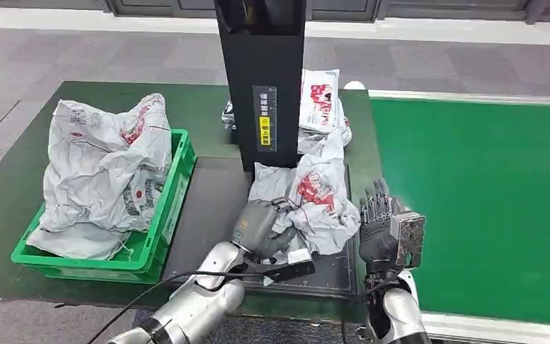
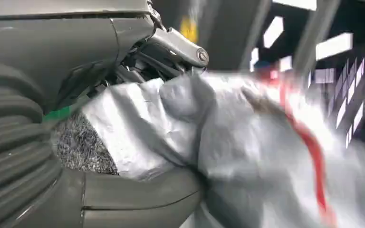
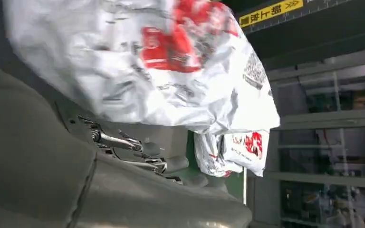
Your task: Moved the parcel from conveyor to table for the left to box.
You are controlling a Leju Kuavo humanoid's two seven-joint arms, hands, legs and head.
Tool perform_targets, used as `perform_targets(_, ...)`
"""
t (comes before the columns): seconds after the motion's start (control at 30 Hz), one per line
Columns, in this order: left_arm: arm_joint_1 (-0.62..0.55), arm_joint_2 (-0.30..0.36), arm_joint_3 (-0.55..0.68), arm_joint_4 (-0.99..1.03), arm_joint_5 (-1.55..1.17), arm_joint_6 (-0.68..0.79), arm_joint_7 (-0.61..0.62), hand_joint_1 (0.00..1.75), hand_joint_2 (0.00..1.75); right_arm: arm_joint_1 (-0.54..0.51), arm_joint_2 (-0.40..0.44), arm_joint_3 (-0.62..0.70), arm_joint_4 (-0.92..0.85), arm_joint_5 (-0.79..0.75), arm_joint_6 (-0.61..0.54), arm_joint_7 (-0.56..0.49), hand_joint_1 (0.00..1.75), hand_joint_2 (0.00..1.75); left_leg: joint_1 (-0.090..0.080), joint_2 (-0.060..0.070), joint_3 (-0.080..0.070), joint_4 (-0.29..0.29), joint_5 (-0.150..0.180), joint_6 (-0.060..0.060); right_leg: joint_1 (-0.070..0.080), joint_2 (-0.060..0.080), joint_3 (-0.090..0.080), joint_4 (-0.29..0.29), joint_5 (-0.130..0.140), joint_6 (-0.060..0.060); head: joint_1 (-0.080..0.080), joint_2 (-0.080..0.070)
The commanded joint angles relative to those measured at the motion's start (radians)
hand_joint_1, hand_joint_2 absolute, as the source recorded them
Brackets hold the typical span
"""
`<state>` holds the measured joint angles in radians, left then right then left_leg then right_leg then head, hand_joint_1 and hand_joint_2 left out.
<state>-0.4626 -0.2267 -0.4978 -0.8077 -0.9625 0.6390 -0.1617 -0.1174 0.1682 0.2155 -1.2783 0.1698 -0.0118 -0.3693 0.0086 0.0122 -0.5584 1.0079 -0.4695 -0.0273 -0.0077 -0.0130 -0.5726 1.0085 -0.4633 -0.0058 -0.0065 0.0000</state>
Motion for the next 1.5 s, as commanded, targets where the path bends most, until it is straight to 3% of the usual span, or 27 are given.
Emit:
perform_targets(0.03, -0.047, 0.234, 0.356, -0.487, -0.289, 0.059, 0.046, 1.75, 1.75, -0.015, -0.027, 0.014, 0.039, -0.015, -0.017, -0.017, 0.0, 0.0, 0.001, 0.007, -0.003, 0.001, 0.0, -0.001, 0.001, 0.009, -0.006, 0.002, 0.003, -0.001, 0.0, 0.0)
perform_targets(0.07, -0.046, 0.253, 0.422, -0.548, -0.439, 0.059, 0.052, 1.75, 1.75, -0.006, -0.031, 0.017, 0.027, -0.019, -0.017, -0.019, 0.0, 0.0, 0.002, 0.007, -0.004, 0.001, 0.0, -0.001, 0.002, 0.009, -0.006, 0.001, 0.003, -0.001, 0.0, 0.0)
perform_targets(0.2, -0.073, 0.374, 0.542, -0.593, -0.441, 0.059, 0.053, 1.75, 1.75, 0.053, -0.051, 0.0, -0.022, -0.028, -0.022, -0.025, 0.0, 0.0, 0.002, 0.006, -0.003, 0.0, 0.002, -0.003, 0.001, 0.007, -0.007, 0.002, 0.003, -0.003, 0.0, 0.0)
perform_targets(0.37, -0.075, 0.544, 0.703, -0.601, -0.344, 0.059, 0.005, 1.75, 1.75, 0.086, -0.037, -0.035, -0.047, -0.028, -0.021, -0.035, 0.0, 0.0, 0.004, 0.006, -0.006, 0.0, 0.002, -0.004, 0.002, 0.008, -0.009, 0.003, 0.003, -0.003, 0.0, 0.0)
perform_targets(0.43, -0.078, 0.584, 0.742, -0.587, -0.276, 0.059, -0.031, 1.75, 1.75, 0.095, -0.031, -0.043, -0.065, -0.021, -0.016, -0.036, 0.0, 0.0, 0.004, 0.011, -0.005, -0.001, 0.002, -0.005, 0.003, 0.014, -0.012, 0.003, 0.003, -0.004, 0.0, 0.0)
perform_targets(0.7, -0.134, 0.627, 0.784, -0.582, -0.147, 0.059, -0.107, 1.75, 1.75, 0.114, -0.013, -0.064, -0.077, -0.01, -0.017, -0.032, 0.0, 0.0, 0.006, 0.004, -0.009, 0.0, 0.004, -0.005, 0.005, 0.006, -0.013, 0.003, 0.003, -0.005, 0.0, 0.0)
perform_targets(0.83, -0.16, 0.565, 0.873, -0.605, -0.157, 0.059, -0.144, 1.75, 1.75, 0.129, 0.0, -0.069, -0.084, -0.003, -0.017, -0.036, 0.0, 0.0, 0.006, 0.001, -0.01, -0.001, 0.005, -0.004, 0.005, 0.004, -0.012, 0.001, 0.003, -0.004, 0.0, 0.0)
perform_targets(1.0, -0.172, 0.567, 1.009, -0.592, -0.312, 0.059, -0.17, 1.75, 1.75, 0.124, -0.001, -0.065, -0.084, 0.001, -0.016, -0.036, 0.0, 0.0, 0.005, 0.004, -0.009, 0.0, 0.004, -0.005, 0.004, 0.006, -0.013, 0.003, 0.003, -0.006, 0.0, 0.0)
perform_targets(1.07, -0.172, 0.567, 1.009, -0.592, -0.312, 0.059, -0.17, 1.75, 1.75, 0.124, -0.001, -0.065, -0.084, 0.001, -0.016, -0.036, 0.0, 0.0, 0.005, 0.004, -0.008, -0.001, 0.004, -0.005, 0.004, 0.007, -0.013, 0.002, 0.004, -0.006, 0.0, 0.0)
perform_targets(1.1, -0.176, 0.607, 0.962, -0.424, -0.297, 0.011, -0.128, 0.84, 1.75, 0.131, 0.0, -0.072, -0.1, 0.002, -0.019, -0.03, 0.0, 0.0, 0.005, 0.004, -0.008, -0.001, 0.004, -0.005, 0.003, 0.006, -0.013, 0.003, 0.003, -0.006, 0.0, 0.0)
perform_targets(1.13, -0.206, 0.609, 0.87, -0.351, -0.294, -0.085, -0.034, 0.3, 1.75, 0.149, 0.0, -0.085, -0.126, 0.004, -0.02, -0.022, 0.0, 0.0, 0.005, 0.003, -0.008, -0.002, 0.005, -0.004, 0.004, 0.005, -0.012, 0.001, 0.004, -0.006, 0.0, 0.0)
perform_targets(1.17, -0.214, 0.608, 0.793, -0.299, -0.35, -0.23, 0.026, 0.3, 1.75, 0.162, 0.003, -0.097, -0.149, 0.01, -0.018, -0.014, 0.0, 0.0, 0.004, -0.002, -0.008, -0.002, 0.006, -0.005, 0.003, 0.0, -0.011, 0.002, 0.002, -0.006, 0.0, 0.0)
perform_targets(1.27, -0.233, 0.583, 0.715, -0.215, -0.368, -0.157, 0.086, 0.3, 1.75, 0.177, 0.004, -0.112, -0.179, 0.019, -0.002, -0.001, 0.0, 0.0, 0.004, -0.01, -0.008, -0.004, 0.009, -0.004, 0.002, -0.007, -0.01, -0.001, 0.003, -0.006, 0.0, 0.0)
perform_targets(1.33, -0.235, 0.593, 0.708, -0.209, -0.363, -0.153, 0.09, 0.3, 1.75, 0.174, 0.007, -0.114, -0.175, 0.02, -0.001, -0.001, 0.0, 0.0, 0.004, -0.008, -0.008, -0.002, 0.008, -0.006, 0.003, -0.005, -0.01, 0.0, 0.003, -0.006, 0.0, 0.0)
perform_targets(1.37, -0.235, 0.596, 0.709, -0.21, -0.363, -0.153, 0.09, 0.0, 1.75, 0.174, 0.007, -0.113, -0.175, 0.02, -0.001, -0.001, 0.0, 0.0, 0.005, -0.005, -0.009, -0.001, 0.007, -0.006, 0.003, -0.003, -0.012, 0.001, 0.003, -0.006, 0.0, 0.0)
perform_targets(1.43, -0.231, 0.6, 0.665, -0.179, -0.276, -0.39, 0.027, 0.0, 1.75, 0.175, 0.008, -0.122, -0.176, 0.027, 0.004, -0.001, 0.0, 0.0, 0.006, -0.007, -0.01, -0.002, 0.009, -0.005, 0.004, -0.003, -0.011, -0.002, 0.005, -0.005, 0.0, 0.0)
perform_targets(1.47, -0.226, 0.581, 0.648, -0.153, -0.243, -0.419, -0.013, 0.0, 0.0, 0.182, 0.004, -0.127, -0.186, 0.03, 0.006, -0.001, 0.0, 0.0, 0.005, -0.001, -0.009, -0.001, 0.006, -0.007, 0.003, 0.001, -0.013, 0.002, 0.004, -0.007, 0.0, 0.0)
perform_targets(1.5, -0.208, 0.588, 0.614, -0.121, -0.233, -0.45, -0.043, 0.0, 0.0, 0.185, 0.001, -0.13, -0.192, 0.036, 0.014, 0.0, 0.0, 0.0, 0.004, -0.001, -0.009, -0.002, 0.008, -0.006, 0.003, 0.0, -0.012, 0.001, 0.005, -0.007, 0.0, 0.0)
